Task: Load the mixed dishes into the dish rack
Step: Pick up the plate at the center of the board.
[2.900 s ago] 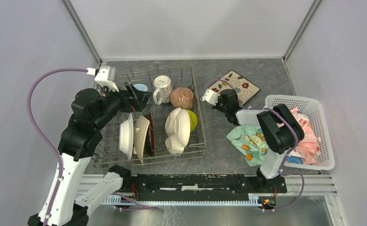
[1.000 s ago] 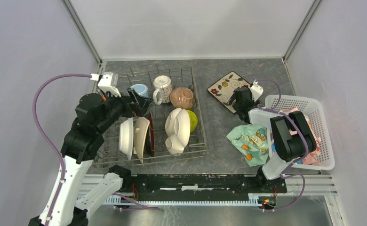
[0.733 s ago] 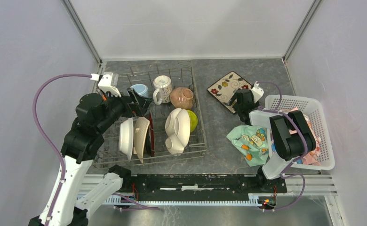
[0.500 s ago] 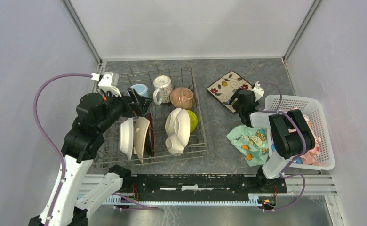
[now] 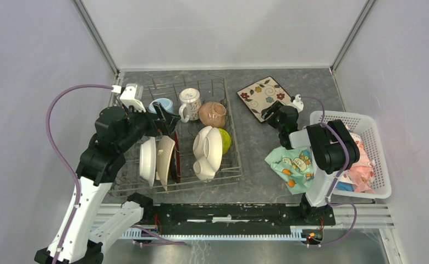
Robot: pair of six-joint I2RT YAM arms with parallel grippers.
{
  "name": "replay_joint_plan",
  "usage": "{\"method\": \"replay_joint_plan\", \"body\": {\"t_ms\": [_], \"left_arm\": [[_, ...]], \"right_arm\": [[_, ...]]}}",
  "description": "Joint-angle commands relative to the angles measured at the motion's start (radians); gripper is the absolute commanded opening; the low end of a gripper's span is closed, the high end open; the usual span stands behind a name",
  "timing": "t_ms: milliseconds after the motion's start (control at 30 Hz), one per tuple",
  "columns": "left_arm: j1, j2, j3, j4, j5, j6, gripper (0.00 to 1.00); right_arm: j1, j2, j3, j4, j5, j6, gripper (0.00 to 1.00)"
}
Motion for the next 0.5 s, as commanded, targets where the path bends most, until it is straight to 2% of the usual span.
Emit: {"method": "replay_joint_plan", "body": {"t_ms": [0, 100, 267, 333, 467], "left_arm": [[-0.004, 0.009, 0.014, 0.034, -0.001, -0.003, 1.0], [-0.004, 0.016, 0.016, 0.043, 0.003, -0.004, 1.0], [-0.004, 0.02, 0.016, 0.044, 0.0, -0.005, 1.0], [-0.003, 0.02, 0.014, 0.044, -0.003, -0.006, 1.0], [-0.004, 0.026, 0.02, 0.043, -0.006, -0.009, 1.0]], "right_arm": [[-0.004, 0.048, -0.005, 0.076, -0.034, 0.07, 0.67], [-0.004, 0.082, 0.009, 0.077, -0.022, 0.115, 0.6], [-0.006, 0.109, 0.027, 0.095, -0.005, 0.132, 0.43], [-0.009, 0.106, 0.021, 0.122, 0.003, 0.142, 0.33], [-0.015, 0.1, 0.018, 0.194, 0.003, 0.165, 0.22]]}}
